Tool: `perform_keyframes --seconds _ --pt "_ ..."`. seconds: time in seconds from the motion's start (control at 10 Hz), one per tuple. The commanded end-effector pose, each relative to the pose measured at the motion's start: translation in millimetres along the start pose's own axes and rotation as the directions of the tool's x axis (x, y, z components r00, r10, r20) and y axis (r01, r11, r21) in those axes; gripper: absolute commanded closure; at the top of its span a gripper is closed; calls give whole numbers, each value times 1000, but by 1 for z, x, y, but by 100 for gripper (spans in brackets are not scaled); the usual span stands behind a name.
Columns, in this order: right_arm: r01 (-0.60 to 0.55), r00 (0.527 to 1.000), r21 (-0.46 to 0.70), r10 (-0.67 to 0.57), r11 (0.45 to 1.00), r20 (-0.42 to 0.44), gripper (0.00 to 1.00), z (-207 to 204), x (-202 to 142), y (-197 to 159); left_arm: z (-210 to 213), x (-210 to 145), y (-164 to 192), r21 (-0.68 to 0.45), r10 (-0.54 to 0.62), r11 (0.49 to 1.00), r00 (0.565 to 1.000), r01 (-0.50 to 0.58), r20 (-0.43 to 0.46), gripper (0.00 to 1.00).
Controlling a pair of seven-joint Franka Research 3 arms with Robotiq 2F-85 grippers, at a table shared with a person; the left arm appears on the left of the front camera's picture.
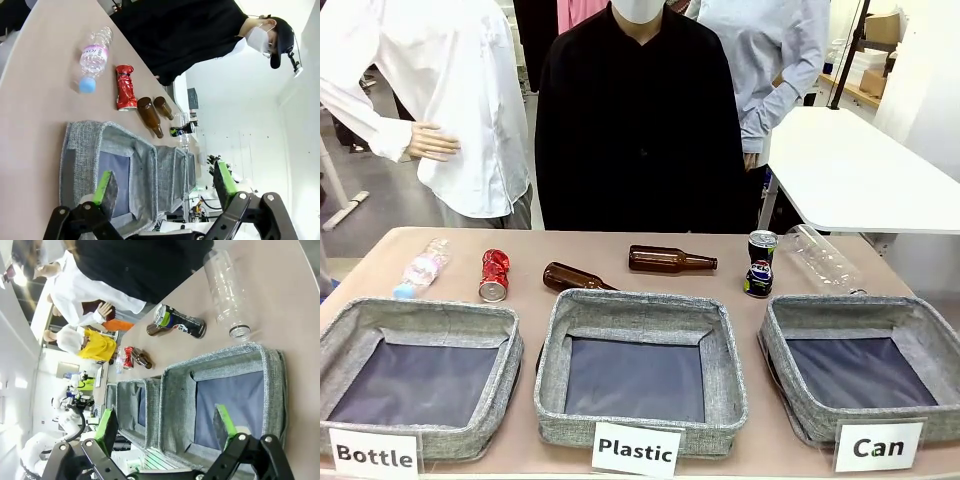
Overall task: Sort the can waste into the basket.
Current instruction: Pick up the can waste from the table and place it in the right Fabric basket.
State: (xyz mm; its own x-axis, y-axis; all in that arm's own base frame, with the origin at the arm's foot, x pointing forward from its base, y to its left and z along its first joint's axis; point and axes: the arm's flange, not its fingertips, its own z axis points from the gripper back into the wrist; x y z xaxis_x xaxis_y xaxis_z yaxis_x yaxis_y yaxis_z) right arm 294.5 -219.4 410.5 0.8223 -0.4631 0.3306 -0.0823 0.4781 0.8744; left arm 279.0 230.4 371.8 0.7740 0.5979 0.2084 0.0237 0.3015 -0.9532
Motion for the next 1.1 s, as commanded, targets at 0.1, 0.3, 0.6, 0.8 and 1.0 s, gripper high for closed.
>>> perform_keyframes --seconds 0.1,0.3,0.6,0.8,1.0 --pt "-36 997 -9 35 999 -75 0 -12 6 5 -2 4 2 -13 -22 1000 1000 22 7 0" --pt "-233 958 -93 212 968 -194 0 -48 27 31 -2 4 2 -13 -22 1000 1000 22 7 0" --pt "-406 877 -52 373 912 -303 0 -82 42 48 -2 4 2 -13 -22 1000 1000 22 7 0" --pt "-433 889 -19 423 901 -175 0 -21 31 26 -2 4 2 -13 -22 1000 1000 22 7 0" --pt "-414 909 -51 409 909 -82 0 19 6 -5 -2 4 2 -13 -22 1000 1000 22 7 0"
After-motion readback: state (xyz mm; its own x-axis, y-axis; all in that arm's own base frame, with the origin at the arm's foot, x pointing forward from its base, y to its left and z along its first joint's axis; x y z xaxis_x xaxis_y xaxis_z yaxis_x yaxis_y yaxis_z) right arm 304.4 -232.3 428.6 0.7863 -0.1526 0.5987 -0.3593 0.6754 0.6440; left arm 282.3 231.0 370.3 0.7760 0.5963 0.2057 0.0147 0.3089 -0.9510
